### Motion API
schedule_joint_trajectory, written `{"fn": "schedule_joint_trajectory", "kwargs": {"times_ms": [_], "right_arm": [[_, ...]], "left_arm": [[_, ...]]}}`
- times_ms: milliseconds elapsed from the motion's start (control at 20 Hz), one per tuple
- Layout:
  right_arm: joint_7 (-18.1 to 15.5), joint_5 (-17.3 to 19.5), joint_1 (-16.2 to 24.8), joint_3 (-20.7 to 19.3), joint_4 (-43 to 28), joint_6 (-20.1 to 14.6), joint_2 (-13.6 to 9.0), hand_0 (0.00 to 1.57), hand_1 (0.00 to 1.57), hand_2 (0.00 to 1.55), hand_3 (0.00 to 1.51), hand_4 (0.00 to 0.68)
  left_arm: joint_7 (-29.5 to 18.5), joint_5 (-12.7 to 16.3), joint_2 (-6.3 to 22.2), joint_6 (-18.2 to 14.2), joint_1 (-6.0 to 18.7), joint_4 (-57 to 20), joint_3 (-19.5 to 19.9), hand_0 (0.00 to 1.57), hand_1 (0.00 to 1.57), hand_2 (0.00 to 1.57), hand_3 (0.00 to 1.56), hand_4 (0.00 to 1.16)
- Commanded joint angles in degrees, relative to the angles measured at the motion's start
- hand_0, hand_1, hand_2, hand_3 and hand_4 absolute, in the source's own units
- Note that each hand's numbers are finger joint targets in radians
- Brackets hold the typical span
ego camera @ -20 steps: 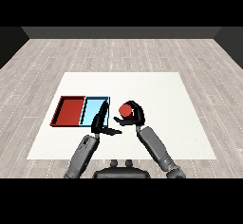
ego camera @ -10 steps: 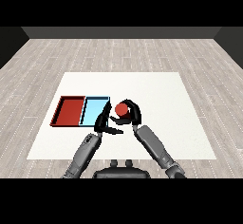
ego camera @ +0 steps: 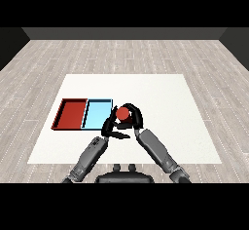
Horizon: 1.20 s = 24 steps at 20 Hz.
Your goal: Pick the red can and put it in the red box
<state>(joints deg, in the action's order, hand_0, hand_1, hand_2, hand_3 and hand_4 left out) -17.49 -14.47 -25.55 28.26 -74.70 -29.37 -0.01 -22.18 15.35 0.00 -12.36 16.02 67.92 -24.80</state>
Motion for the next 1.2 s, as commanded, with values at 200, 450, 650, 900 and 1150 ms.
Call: {"fn": "schedule_joint_trajectory", "kwargs": {"times_ms": [200,450,650,900,1150], "right_arm": [[-3.03,-6.74,-4.75,4.95,3.28,-3.31,0.01,1.49,1.49,1.44,1.38,0.615],[-3.24,-6.28,-2.14,8.02,0.69,-5.85,0.0,1.49,1.49,1.45,1.37,0.617],[-0.12,-7.91,-6.26,10.7,1.21,-8.88,0.0,1.48,1.48,1.46,1.37,0.642],[-5.5,-8.73,-6.51,9.31,6.29,-5.24,0.0,1.47,1.47,1.45,1.37,0.629],[-3.27,-10.97,-6.5,12.07,2.81,-8.91,-0.01,1.53,1.53,1.46,1.38,0.626]], "left_arm": [[-3.72,5.67,0.0,-2.8,5.82,-5.76,-4.99,0.0,0.0,0.0,0.0,0.0],[0.48,7.55,0.01,-6.95,10.34,-3.51,-5.49,0.0,0.0,0.0,0.0,0.0],[0.16,-0.09,0.01,-3.51,-0.39,3.42,-4.29,0.0,0.0,0.0,0.0,0.16],[3.64,1.23,0.02,-13.99,3.91,-0.94,-1.35,0.61,0.61,0.63,0.0,0.61],[4.97,3.92,0.03,-19.12,5.95,-4.21,-3.93,1.57,1.57,1.5,1.38,0.91]]}}
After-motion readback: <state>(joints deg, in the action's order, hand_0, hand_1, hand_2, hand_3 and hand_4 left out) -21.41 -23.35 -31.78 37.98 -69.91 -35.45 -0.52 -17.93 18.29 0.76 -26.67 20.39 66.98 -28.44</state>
